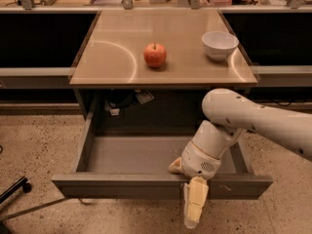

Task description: Open top drawer

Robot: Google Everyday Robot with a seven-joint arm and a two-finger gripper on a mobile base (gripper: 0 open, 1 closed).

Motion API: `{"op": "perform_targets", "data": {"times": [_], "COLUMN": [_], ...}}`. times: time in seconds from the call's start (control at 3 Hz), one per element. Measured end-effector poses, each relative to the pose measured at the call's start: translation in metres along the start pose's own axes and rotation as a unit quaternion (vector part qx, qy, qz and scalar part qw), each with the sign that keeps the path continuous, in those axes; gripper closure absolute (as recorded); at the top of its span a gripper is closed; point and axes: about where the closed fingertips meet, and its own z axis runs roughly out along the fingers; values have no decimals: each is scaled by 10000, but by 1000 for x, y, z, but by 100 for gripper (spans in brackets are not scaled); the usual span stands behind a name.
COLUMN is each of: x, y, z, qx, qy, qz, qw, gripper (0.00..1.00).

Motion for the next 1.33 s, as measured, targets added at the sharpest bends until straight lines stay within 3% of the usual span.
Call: {"op": "perform_targets", "data": {"times": [0.33, 1.0, 1.33], "x": [3, 5, 10], "y": [26, 34, 64], "z": [5, 10, 14], "qx": [-127, -229, -476], "qy": [-82, -90, -197], "qz": [179, 208, 388], "qw": [9997, 9995, 9979], "gripper": [0, 0, 0]}}
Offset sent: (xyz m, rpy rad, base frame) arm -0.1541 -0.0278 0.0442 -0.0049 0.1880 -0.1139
